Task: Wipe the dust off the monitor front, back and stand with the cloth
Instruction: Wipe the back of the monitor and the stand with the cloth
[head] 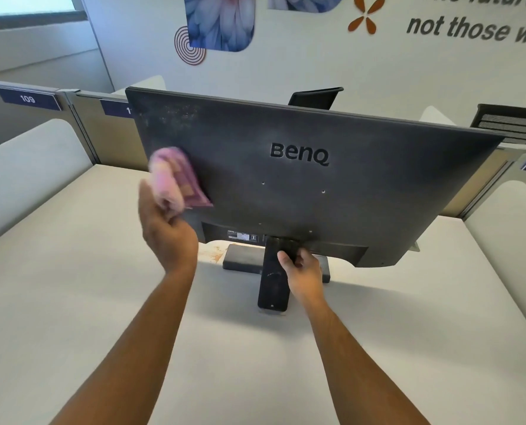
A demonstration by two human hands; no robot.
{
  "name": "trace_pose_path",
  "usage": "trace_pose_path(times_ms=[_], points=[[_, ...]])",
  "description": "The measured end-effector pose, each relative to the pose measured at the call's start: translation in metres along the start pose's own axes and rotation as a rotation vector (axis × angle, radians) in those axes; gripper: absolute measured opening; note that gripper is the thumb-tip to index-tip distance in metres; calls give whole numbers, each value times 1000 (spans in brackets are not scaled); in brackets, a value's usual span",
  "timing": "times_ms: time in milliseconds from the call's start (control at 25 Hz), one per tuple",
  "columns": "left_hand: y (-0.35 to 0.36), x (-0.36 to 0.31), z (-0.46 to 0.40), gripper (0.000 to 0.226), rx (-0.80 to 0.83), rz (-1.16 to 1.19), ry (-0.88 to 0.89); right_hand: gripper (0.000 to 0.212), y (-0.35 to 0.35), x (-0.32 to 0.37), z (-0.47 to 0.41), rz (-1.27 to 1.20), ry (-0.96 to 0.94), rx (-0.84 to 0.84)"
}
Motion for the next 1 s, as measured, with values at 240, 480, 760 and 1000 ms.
trace_pose_path(times_ms=[240, 480, 760, 1000], points=[[49, -30, 53, 81, 154, 87, 4, 25, -6, -3, 0, -8, 37, -33], [109, -66, 153, 58, 904, -157, 874, 52, -4, 49, 6, 53, -115, -185], [66, -104, 29, 51, 319, -144, 807, 25, -10, -5, 0, 37, -18, -26], [21, -102, -32, 63, -51, -17, 404, 29, -2, -4, -2, 42, -4, -21]])
Point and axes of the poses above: each hand's wrist, its own z-axis away from the middle knuckle, its own y-axis out of the palm, x = y × z, the point moved 7 cm from there along -z, towards the middle knuckle, and after that the axes turned 7 degrees about z, right-handed, at the moved point
